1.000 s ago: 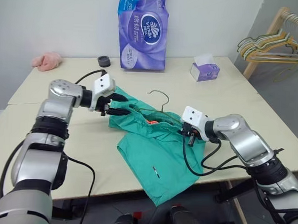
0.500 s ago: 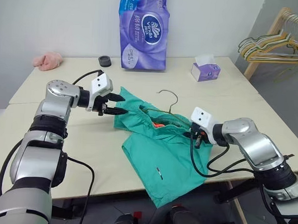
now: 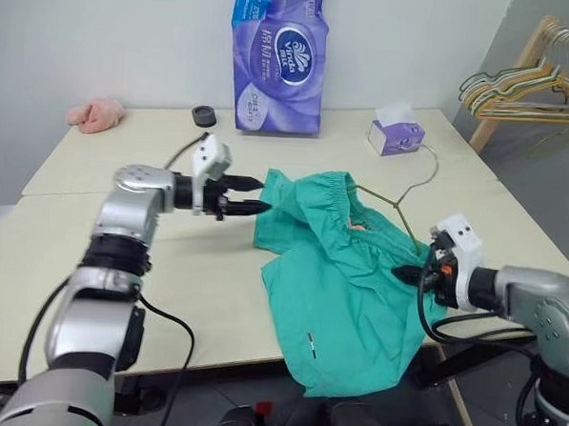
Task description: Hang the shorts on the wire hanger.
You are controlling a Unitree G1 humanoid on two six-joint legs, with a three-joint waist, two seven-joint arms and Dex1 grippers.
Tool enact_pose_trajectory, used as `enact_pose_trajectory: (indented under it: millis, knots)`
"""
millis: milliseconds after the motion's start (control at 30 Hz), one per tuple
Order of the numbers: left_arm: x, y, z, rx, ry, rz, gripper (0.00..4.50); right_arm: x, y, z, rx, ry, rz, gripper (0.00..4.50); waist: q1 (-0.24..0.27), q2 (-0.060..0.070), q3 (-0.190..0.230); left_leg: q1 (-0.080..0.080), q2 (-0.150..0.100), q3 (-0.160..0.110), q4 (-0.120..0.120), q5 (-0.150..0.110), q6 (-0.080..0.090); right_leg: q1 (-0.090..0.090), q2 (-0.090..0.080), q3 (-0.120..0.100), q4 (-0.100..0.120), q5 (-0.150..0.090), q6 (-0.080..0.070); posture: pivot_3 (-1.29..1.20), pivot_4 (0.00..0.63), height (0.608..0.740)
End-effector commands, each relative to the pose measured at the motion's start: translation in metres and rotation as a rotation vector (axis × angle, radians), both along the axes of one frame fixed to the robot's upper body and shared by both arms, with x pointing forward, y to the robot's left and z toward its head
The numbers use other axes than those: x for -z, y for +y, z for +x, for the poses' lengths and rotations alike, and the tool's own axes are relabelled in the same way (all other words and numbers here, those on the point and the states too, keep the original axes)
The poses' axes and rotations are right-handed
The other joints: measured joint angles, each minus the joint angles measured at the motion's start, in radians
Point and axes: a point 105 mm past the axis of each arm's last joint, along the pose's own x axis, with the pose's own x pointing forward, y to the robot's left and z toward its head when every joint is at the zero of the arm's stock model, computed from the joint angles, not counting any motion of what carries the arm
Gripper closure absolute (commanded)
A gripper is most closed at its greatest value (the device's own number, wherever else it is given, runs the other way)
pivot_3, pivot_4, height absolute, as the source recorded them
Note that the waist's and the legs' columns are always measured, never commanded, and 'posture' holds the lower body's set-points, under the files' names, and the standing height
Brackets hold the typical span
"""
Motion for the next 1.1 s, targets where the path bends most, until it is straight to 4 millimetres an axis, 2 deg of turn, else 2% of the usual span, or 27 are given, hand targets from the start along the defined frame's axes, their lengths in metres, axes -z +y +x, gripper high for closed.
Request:
enact_pose_trajectory:
  millis: [33,200,367,533,667,733,800,1000,1100]
  knots:
    - [-0.033,-0.029,-0.015,0.046,-0.063,-0.078,1.62,-0.018,-0.026,-0.001,0.171,-0.114,0.015,4.50,-0.004,0.003,0.004,0.000,0.000,0.000,0.000,0.000,0.000,0.000,0.000,0.000,0.000,0.000,0.000,-0.27,0.128,0.740]
    - [-0.042,-0.066,-0.033,0.120,-0.100,-0.053,1.62,-0.020,-0.057,-0.010,0.341,-0.146,0.028,4.50,-0.008,0.013,0.016,0.001,0.000,0.001,0.000,0.000,0.001,0.001,0.000,0.001,0.000,0.000,0.000,-0.31,0.170,0.740]
    - [-0.056,-0.101,-0.051,0.238,-0.155,-0.045,1.62,-0.022,-0.083,-0.025,0.470,-0.152,0.033,4.50,-0.015,0.020,0.060,0.009,0.000,0.005,0.000,-0.002,0.003,0.010,0.002,0.004,-0.001,-0.001,0.002,-0.36,0.215,0.740]
    - [-0.067,-0.134,-0.062,0.328,-0.183,-0.087,1.62,-0.030,-0.108,-0.042,0.596,-0.159,0.040,4.50,-0.033,0.018,0.096,0.010,-0.001,0.006,0.000,-0.002,0.004,0.013,0.005,0.005,-0.002,-0.005,0.008,-0.40,0.253,0.740]
    - [-0.075,-0.158,-0.068,0.373,-0.203,-0.135,1.62,-0.053,-0.142,-0.051,0.739,-0.187,0.023,4.50,-0.046,0.015,0.128,0.010,-0.002,0.013,0.000,-0.003,0.006,0.014,0.005,0.012,-0.002,-0.006,0.009,-0.42,0.276,0.740]
    - [-0.081,-0.170,-0.070,0.384,-0.217,-0.164,1.62,-0.070,-0.152,-0.054,0.812,-0.210,0.035,4.50,-0.052,0.014,0.139,0.010,-0.002,0.017,0.000,-0.004,0.008,0.015,0.006,0.016,-0.003,-0.006,0.011,-0.44,0.284,0.740]
    - [-0.087,-0.179,-0.073,0.399,-0.225,-0.187,1.62,-0.087,-0.162,-0.057,0.913,-0.205,0.055,4.50,-0.062,0.006,0.151,0.010,-0.002,0.021,0.000,-0.005,0.010,0.015,0.006,0.020,-0.004,-0.008,0.013,-0.44,0.286,0.740]
    - [-0.104,-0.201,-0.078,0.421,-0.266,-0.246,1.62,-0.124,-0.193,-0.054,1.126,-0.245,0.061,4.50,-0.096,-0.002,0.158,0.009,-0.001,0.031,-0.001,-0.009,0.016,0.015,0.008,0.026,-0.017,-0.006,0.022,-0.44,0.285,0.740]
    - [-0.109,-0.207,-0.079,0.424,-0.280,-0.261,1.62,-0.134,-0.207,-0.052,1.196,-0.247,0.072,4.50,-0.097,-0.003,0.159,0.008,-0.001,0.037,-0.001,-0.011,0.020,0.015,0.008,0.030,-0.023,-0.003,0.027,-0.43,0.283,0.740]
